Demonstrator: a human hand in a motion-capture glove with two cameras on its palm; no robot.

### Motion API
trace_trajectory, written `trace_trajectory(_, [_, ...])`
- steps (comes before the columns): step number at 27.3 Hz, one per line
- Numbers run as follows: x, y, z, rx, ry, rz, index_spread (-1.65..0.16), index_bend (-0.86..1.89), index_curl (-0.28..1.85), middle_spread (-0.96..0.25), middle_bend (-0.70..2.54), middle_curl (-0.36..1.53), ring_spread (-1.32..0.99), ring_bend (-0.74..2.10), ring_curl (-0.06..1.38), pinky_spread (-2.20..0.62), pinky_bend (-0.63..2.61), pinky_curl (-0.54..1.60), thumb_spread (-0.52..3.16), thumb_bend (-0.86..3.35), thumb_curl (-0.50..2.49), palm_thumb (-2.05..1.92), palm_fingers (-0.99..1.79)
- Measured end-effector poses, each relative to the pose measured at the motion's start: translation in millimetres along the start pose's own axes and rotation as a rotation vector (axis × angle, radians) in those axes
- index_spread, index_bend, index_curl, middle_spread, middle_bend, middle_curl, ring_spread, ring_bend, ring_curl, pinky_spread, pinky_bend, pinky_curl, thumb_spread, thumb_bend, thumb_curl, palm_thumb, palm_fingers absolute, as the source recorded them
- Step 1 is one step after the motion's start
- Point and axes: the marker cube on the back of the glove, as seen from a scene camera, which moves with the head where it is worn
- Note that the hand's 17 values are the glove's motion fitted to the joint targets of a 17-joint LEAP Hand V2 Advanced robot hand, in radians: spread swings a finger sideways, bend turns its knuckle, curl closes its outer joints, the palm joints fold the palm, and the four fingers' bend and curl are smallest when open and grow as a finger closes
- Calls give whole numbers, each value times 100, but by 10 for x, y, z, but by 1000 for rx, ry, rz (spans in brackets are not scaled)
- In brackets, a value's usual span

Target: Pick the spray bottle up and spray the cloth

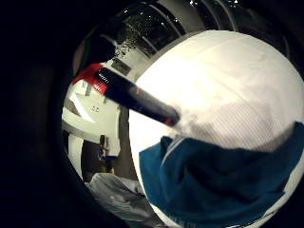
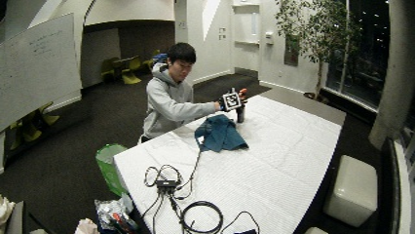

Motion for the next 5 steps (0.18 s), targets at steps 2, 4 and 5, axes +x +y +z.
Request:
trace_trajectory(2, [-60, 234, -95, -28, 53, -22, -33, 7, 29, -6, 26, 39, -6, 43, 37, 8, 51, 40, 80, -4, 57, 69, 38])
trace_trajectory(4, [-69, 422, -182, -43, 139, -45, -33, 9, 28, -6, 27, 39, -5, 43, 37, 10, 49, 39, 82, -4, 56, 69, 39])
trace_trajectory(5, [-60, 471, -206, -48, 169, -51, -33, 10, 27, -6, 27, 39, -5, 43, 37, 10, 48, 38, 83, -4, 55, 69, 40])
